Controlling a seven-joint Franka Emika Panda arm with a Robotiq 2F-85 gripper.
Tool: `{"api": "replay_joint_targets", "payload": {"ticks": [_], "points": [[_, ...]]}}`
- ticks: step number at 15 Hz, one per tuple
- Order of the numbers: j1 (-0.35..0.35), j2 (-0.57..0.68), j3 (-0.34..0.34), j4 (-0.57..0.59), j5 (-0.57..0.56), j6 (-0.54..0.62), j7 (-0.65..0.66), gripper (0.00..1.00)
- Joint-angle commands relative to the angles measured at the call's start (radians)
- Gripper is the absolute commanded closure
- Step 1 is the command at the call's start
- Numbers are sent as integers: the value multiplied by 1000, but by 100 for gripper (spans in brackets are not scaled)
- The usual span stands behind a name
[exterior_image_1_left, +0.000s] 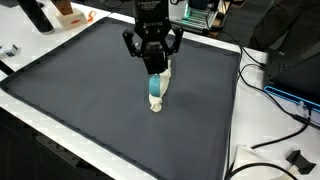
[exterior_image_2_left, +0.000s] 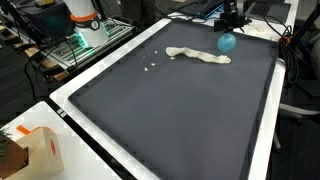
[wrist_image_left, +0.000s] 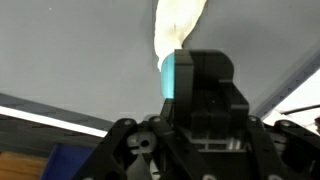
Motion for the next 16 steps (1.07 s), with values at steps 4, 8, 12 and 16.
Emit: {"api": "replay_joint_targets", "payload": {"ticks": [4, 8, 12, 16], "points": [[-138, -37, 118, -63, 350, -28, -314, 75], [-169, -25, 118, -57, 503, -93, -440, 75], [-178, -16, 80, -54, 631, -208, -522, 75], [-169, -2, 20, -58, 720, -308, -589, 75]]}}
